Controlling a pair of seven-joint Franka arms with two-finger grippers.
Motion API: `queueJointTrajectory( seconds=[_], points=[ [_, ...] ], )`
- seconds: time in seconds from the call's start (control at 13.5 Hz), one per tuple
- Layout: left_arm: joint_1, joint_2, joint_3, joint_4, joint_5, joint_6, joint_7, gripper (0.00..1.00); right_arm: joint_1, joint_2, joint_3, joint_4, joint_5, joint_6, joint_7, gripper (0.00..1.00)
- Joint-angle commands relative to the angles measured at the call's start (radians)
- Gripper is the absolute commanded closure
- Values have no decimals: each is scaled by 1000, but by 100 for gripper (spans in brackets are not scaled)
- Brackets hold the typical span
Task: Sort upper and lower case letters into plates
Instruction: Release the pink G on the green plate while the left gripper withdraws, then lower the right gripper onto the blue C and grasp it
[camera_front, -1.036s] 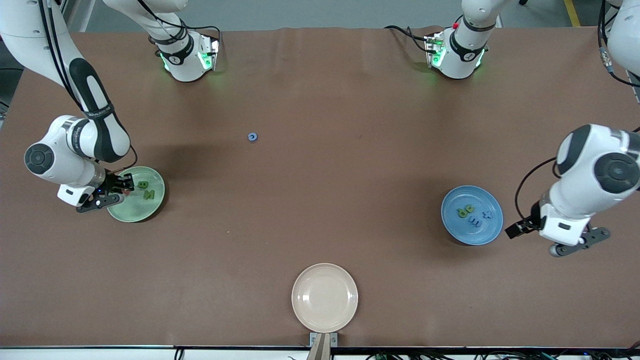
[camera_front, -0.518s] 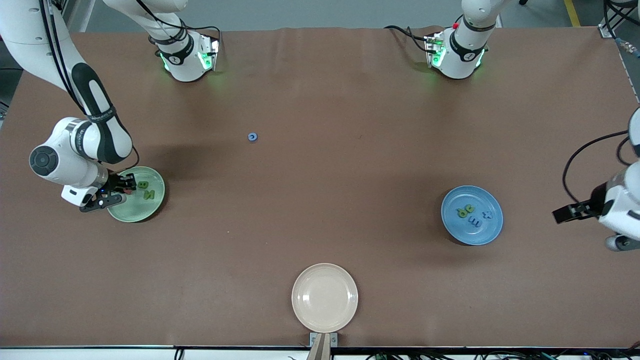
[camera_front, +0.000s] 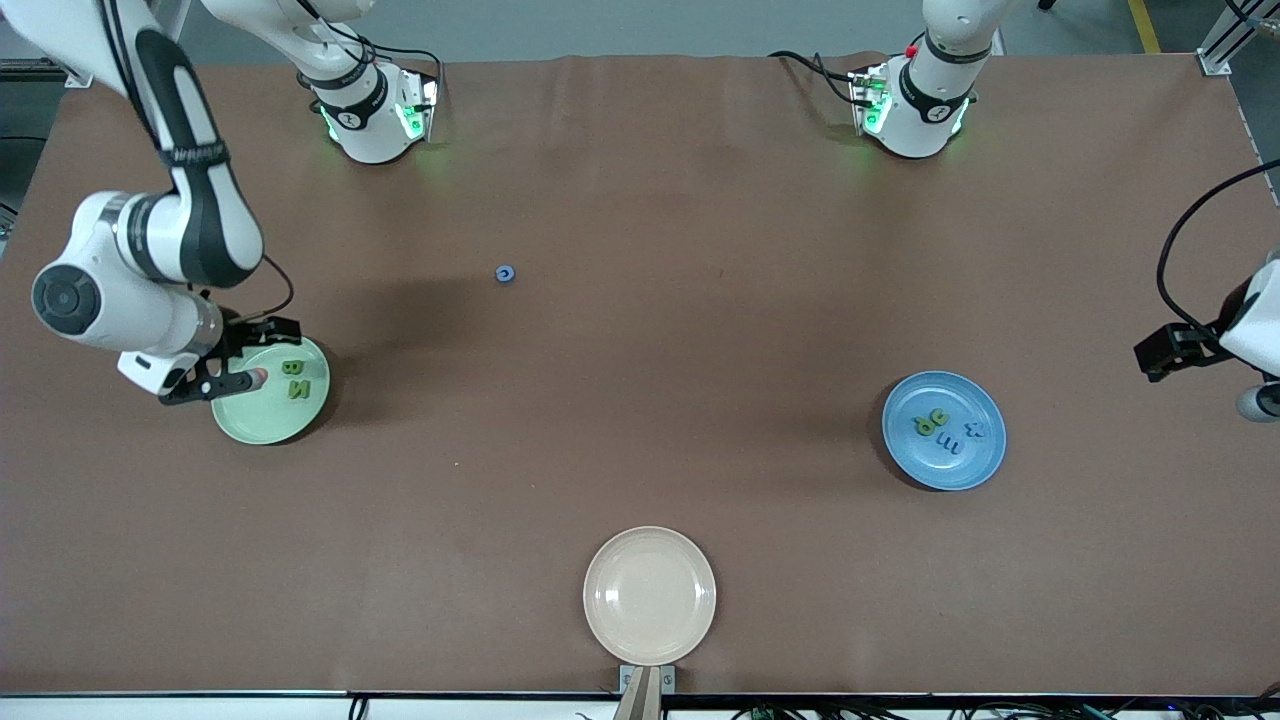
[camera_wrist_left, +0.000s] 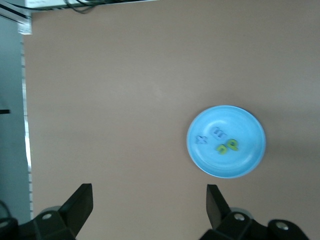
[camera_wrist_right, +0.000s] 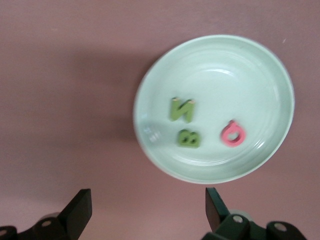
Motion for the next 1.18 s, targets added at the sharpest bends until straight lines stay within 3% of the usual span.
queueJointTrajectory(
  seconds=[0.0,0.07,0.15,0.3,0.44,0.74,0.89,1.11],
  points=[
    [33,-30,-6,-7,-71,-8,44,0,123,-104,-1,-103,2,1,232,0],
    [31,-59,6,-7,-117,-8,67,0,191,-111,-1,-117,24,3,338,0],
    [24,-108,61,-9,-198,-8,84,0,253,-109,-1,-121,50,7,438,0],
    [-94,-218,307,-19,-416,28,108,0,358,-106,-1,-144,82,58,579,0],
    [-299,-263,579,-24,-493,31,198,0,445,-100,-3,-181,88,159,693,0],
    [-608,-401,949,-171,-590,25,220,0,533,-34,-1,-310,110,453,767,0],
    [-682,-461,1029,-234,-616,25,220,0,588,13,-1,-348,177,545,765,0],
    [-685,-513,1026,-298,-617,25,223,0,619,67,0,-390,194,631,767,0]
  ],
)
